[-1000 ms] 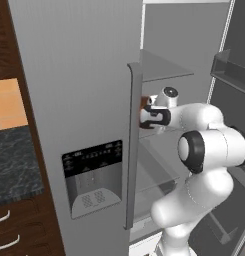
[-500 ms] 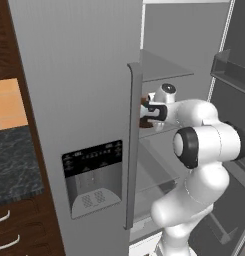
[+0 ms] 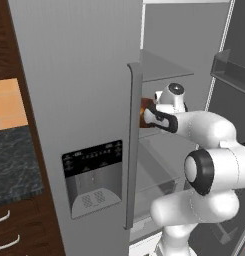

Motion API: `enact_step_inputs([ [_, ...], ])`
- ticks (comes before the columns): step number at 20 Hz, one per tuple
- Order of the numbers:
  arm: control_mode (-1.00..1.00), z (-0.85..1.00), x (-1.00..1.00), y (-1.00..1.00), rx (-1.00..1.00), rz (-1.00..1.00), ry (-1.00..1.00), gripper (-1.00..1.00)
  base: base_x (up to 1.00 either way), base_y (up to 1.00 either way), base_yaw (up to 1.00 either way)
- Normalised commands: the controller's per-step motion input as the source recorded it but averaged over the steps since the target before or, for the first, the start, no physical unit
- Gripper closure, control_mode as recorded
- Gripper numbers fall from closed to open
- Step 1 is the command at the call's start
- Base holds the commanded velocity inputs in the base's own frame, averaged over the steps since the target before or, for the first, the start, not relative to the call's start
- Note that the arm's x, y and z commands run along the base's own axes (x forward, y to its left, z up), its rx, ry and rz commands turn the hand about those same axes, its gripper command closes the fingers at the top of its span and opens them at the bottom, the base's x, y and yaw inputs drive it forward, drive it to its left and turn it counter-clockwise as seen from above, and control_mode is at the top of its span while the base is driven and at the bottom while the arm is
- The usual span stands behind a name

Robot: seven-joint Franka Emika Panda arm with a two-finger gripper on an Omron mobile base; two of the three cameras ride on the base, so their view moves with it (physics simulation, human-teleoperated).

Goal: Pick the chicken drumstick and lemon wedge from their plates and place them in the bowl. Then put the bowl in the fridge.

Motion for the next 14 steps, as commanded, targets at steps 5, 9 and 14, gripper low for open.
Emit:
enact_step_inputs([
  [5,-1.0,0.53,-0.88,0.05,0.02,-0.22,0.02,-1.0,0.0,0.0,0.0],
  [9,-1.0,0.42,-0.92,0.0,0.06,-0.26,0.0,-1.0,0.0,0.0,0.0],
  [14,-1.0,0.61,-0.93,0.0,0.1,-0.25,0.0,-1.0,0.0,0.0,0.0],
])
